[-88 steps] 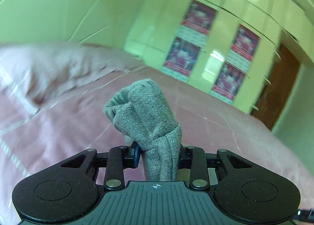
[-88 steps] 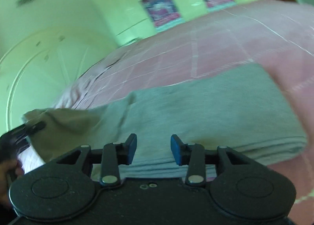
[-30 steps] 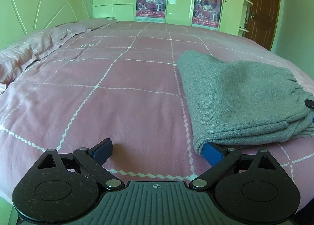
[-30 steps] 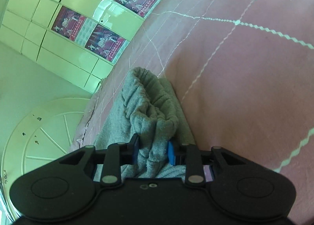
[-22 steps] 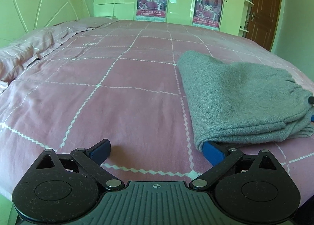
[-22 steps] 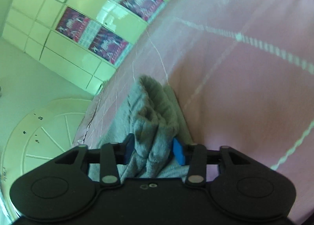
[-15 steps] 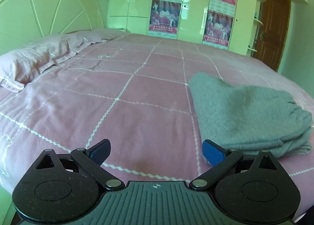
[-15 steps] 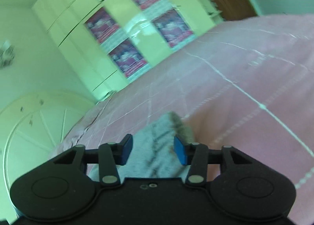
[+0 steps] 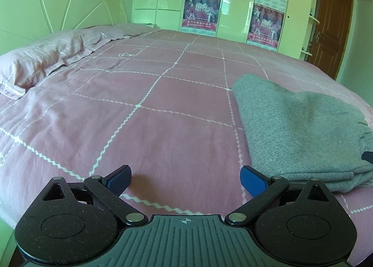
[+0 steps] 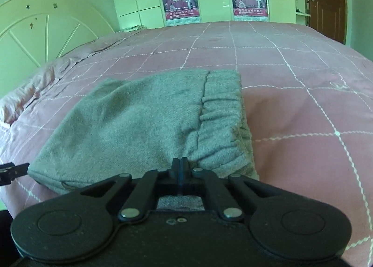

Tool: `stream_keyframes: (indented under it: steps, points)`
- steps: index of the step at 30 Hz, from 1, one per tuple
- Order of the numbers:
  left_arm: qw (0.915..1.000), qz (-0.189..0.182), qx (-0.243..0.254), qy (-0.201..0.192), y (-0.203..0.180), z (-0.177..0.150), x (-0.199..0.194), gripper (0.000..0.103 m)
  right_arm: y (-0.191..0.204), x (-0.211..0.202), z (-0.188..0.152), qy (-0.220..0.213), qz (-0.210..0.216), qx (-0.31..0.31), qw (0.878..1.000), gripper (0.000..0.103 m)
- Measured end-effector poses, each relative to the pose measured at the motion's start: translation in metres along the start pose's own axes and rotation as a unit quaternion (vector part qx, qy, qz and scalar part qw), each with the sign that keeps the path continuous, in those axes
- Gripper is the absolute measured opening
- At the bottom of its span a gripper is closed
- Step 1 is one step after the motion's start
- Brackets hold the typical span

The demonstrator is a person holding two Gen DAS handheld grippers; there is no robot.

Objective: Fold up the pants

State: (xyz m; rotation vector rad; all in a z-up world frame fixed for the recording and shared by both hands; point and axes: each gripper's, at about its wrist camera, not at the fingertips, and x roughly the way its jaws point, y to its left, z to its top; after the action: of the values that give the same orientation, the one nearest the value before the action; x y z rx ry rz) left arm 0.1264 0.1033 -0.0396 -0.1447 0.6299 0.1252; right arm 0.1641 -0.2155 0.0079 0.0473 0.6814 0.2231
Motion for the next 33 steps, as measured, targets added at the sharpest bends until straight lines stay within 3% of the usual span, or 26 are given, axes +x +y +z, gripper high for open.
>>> stream_keyframes:
  steps: [3, 4, 7, 9, 12, 17, 22, 25, 30, 33]
  points:
    - [1.0, -0.002, 0.005, -0.001, -0.002, -0.001, 0.001, 0.099, 0.003, -0.01, 0.01, -0.029, 0.007, 0.008, 1.0, 0.0]
    - [1.0, -0.002, 0.007, -0.001, -0.003, -0.001, 0.001, 0.099, 0.006, -0.012, 0.014, -0.042, 0.009, 0.006, 0.999, 0.01]
    - [1.0, -0.002, 0.009, 0.003, -0.003, -0.001, 0.003, 0.099, 0.02, -0.002, 0.032, -0.061, -0.007, -0.029, 0.998, 0.021]
    - [0.9999, -0.001, 0.012, 0.004, -0.004, -0.002, 0.004, 0.099, 0.023, 0.011, 0.039, -0.058, -0.006, -0.039, 0.998, 0.019]
    - [0.9999, 0.0, 0.012, 0.007, -0.003, -0.001, 0.005, 0.1, 0.013, 0.043, 0.036, -0.006, -0.036, -0.043, 0.998, 0.01]
    - [1.0, 0.001, -0.004, 0.007, 0.003, -0.001, 0.007, 0.1, 0.002, 0.029, 0.026, -0.017, -0.017, -0.048, 0.999, 0.005]
    - [1.0, 0.002, -0.002, 0.007, 0.0, -0.001, 0.011, 0.103, -0.003, 0.011, 0.021, -0.026, 0.002, -0.046, 0.999, 0.006]
    - [1.0, -0.005, -0.005, 0.003, 0.002, 0.002, 0.009, 0.103, 0.006, -0.003, 0.032, -0.071, 0.007, -0.039, 0.997, 0.023]
    - [0.9988, -0.001, -0.049, -0.005, 0.016, 0.007, 0.007, 0.103, 0.048, 0.03, 0.07, -0.06, 0.033, -0.072, 0.995, 0.022]
    - [0.9974, 0.036, -0.04, -0.047, 0.026, 0.033, 0.013, 0.103, 0.071, 0.055, 0.081, -0.04, 0.023, -0.097, 0.994, 0.02]
